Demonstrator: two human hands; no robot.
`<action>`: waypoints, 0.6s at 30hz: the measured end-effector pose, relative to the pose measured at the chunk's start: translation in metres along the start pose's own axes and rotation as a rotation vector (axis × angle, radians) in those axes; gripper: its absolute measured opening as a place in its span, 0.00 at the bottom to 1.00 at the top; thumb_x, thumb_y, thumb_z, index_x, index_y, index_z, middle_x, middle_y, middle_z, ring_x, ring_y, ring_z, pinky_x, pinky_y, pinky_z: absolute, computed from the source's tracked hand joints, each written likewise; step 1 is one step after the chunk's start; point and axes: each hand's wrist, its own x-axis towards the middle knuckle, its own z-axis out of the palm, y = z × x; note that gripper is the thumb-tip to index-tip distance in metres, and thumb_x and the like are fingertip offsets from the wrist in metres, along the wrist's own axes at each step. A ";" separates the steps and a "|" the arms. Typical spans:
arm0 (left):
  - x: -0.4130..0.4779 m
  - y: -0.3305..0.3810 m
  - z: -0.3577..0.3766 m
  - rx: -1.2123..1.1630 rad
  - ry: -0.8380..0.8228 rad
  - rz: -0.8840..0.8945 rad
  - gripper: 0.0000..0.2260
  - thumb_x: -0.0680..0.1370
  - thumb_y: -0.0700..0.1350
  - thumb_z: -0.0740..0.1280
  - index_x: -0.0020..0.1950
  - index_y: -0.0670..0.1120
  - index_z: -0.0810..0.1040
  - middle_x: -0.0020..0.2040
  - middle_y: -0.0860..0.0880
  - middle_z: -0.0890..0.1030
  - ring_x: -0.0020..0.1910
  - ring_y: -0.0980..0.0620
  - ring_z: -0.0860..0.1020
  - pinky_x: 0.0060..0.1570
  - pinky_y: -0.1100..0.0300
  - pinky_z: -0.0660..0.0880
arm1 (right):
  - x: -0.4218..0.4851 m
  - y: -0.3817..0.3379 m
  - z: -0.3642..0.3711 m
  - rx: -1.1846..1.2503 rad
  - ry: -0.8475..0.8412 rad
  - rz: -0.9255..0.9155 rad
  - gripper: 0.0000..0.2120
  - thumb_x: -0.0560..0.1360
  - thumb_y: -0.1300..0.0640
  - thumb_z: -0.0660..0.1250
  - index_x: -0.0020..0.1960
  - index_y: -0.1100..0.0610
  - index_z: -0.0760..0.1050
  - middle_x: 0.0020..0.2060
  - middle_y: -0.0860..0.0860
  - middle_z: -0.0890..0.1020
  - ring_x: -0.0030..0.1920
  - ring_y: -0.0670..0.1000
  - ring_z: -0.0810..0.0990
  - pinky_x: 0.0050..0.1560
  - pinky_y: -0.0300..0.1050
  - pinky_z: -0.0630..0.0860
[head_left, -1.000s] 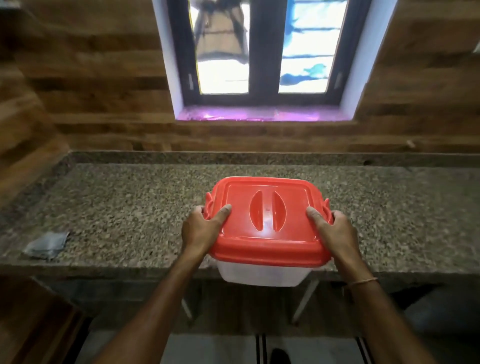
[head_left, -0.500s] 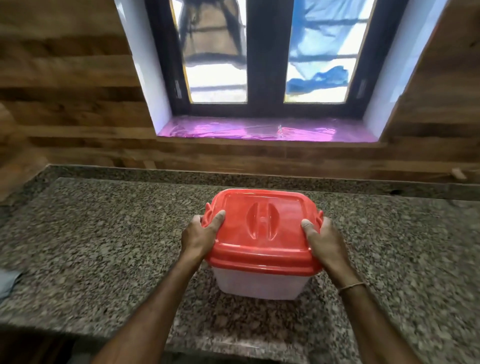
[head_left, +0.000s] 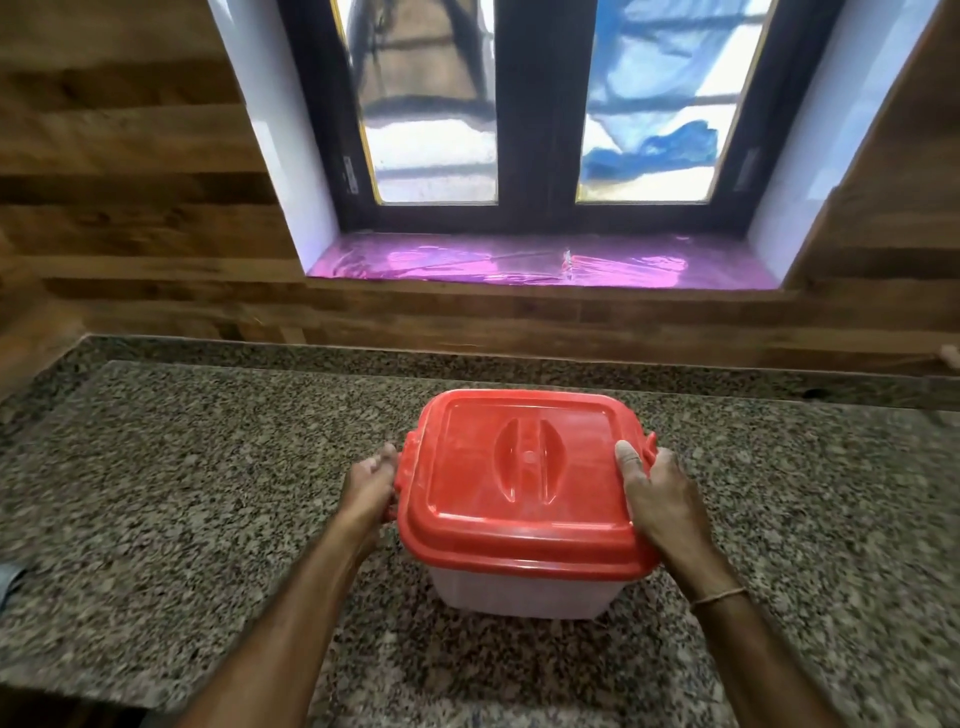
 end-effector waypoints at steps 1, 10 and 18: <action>-0.001 0.007 0.002 0.051 0.038 0.054 0.29 0.83 0.65 0.57 0.70 0.42 0.74 0.49 0.42 0.82 0.40 0.48 0.83 0.35 0.54 0.82 | 0.002 0.000 0.001 0.013 0.001 0.015 0.27 0.82 0.33 0.52 0.58 0.56 0.71 0.46 0.53 0.78 0.43 0.54 0.78 0.40 0.46 0.70; 0.003 0.010 0.017 -0.027 -0.073 0.225 0.25 0.73 0.65 0.73 0.62 0.48 0.80 0.54 0.42 0.87 0.51 0.41 0.87 0.55 0.38 0.83 | 0.014 0.002 0.011 0.463 0.004 0.206 0.32 0.84 0.38 0.55 0.37 0.61 0.81 0.40 0.60 0.86 0.41 0.60 0.84 0.48 0.57 0.81; 0.009 0.006 0.024 -0.053 -0.132 0.220 0.36 0.73 0.66 0.71 0.74 0.46 0.72 0.59 0.40 0.85 0.47 0.45 0.88 0.39 0.52 0.85 | 0.003 0.030 0.001 0.472 0.168 0.252 0.17 0.86 0.49 0.56 0.48 0.57 0.79 0.40 0.51 0.82 0.41 0.53 0.81 0.40 0.44 0.76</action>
